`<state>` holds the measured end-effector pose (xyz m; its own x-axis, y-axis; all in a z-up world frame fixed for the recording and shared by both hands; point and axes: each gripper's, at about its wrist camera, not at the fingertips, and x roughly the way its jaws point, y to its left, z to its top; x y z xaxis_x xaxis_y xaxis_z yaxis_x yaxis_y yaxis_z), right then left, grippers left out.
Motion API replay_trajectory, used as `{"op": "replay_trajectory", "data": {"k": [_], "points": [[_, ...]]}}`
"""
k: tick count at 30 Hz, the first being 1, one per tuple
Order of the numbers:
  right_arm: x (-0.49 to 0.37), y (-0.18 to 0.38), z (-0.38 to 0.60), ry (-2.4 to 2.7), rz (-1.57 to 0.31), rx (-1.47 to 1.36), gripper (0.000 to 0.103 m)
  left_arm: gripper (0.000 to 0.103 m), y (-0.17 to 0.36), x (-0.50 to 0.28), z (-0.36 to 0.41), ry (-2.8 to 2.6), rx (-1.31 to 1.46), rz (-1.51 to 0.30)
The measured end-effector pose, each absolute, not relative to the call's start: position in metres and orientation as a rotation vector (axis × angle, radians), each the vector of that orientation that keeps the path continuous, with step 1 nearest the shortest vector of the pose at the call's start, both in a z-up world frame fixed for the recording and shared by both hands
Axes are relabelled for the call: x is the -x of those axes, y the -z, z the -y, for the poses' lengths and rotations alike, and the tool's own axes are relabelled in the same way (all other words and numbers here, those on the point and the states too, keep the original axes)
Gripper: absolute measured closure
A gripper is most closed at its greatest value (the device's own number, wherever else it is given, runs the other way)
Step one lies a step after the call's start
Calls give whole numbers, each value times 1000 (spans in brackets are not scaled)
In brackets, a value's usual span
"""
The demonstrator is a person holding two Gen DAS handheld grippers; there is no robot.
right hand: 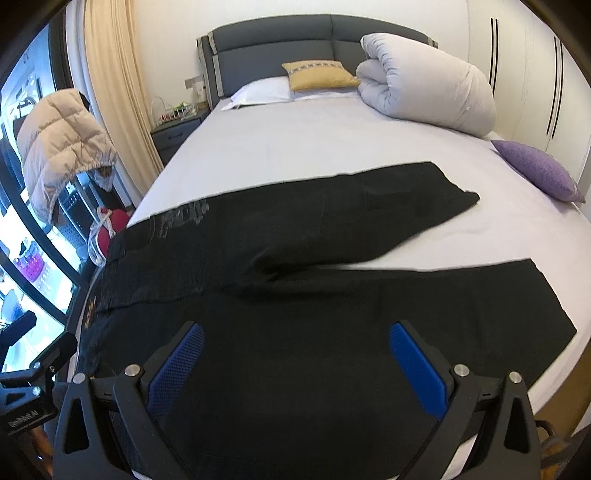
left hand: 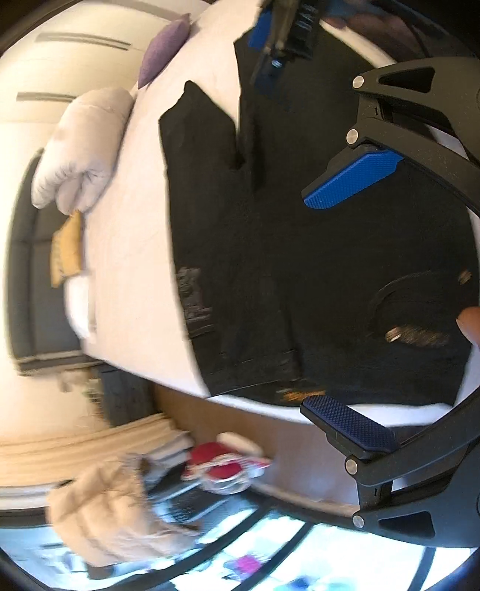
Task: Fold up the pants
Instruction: 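Grasp the jeans waistband with the left tool while the right tool grasps the waistband beside it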
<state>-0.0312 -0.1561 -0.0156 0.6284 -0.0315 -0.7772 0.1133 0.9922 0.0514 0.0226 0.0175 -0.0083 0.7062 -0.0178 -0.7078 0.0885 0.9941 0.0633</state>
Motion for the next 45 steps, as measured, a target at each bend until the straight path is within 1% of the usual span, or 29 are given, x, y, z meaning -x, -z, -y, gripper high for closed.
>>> {"op": "replay_trajectory", "data": {"k": [2,6,8,13,16,18,22,24,28,29,31,32,34,35,36,37,38,41,43,45], "points": [[23,13,160,76,-872,-102,0,0,6,-23,-24,28,-58,-725],[6,13,164,40,-853,-108,0,0,15,-51,-37,-72,-45,-872],[-3,15,166,14,-852,-110,0,0,16,-70,-54,-107,10,-895],[-26,22,166,-46,-864,-94,0,0,12,-146,-77,-22,-74,-851],[-41,27,166,-113,-881,-82,0,0,16,-214,-83,137,-152,-897],[-49,31,165,-162,-894,-71,3,0,27,-264,-86,292,-187,-973],[-66,42,163,-247,-931,-49,11,1,54,-332,-93,459,-197,-1130],[-71,48,162,-277,-946,-45,15,3,65,-354,-92,503,-214,-1178],[-82,62,160,-317,-984,-24,18,7,91,-376,-97,590,-208,-1278],[-85,65,160,-325,-993,-25,18,13,102,-377,-99,610,-208,-1305],[-89,68,160,-344,-1006,-34,18,20,114,-383,-98,633,-235,-1347],[-90,68,160,-351,-1008,-32,18,29,120,-385,-98,639,-250,-1363],[-94,69,158,-364,-1012,-19,18,39,129,-389,-99,639,-278,-1384],[-98,70,157,-370,-1014,-13,18,54,130,-391,-100,638,-277,-1381],[-101,69,155,-379,-1013,-8,19,65,129,-393,-103,627,-274,-1379],[-105,68,154,-390,-1012,-2,19,74,130,-396,-104,619,-267,-1381],[-110,67,152,-406,-1010,6,21,81,129,-397,-107,617,-254,-1381],[-126,63,143,-448,-996,48,24,90,124,-393,-110,593,-251,-1350],[-138,55,135,-505,-977,106,27,95,117,-382,-109,571,-265,-1297],[-151,47,127,-566,-956,172,31,97,106,-362,-106,548,-285,-1229]]}}
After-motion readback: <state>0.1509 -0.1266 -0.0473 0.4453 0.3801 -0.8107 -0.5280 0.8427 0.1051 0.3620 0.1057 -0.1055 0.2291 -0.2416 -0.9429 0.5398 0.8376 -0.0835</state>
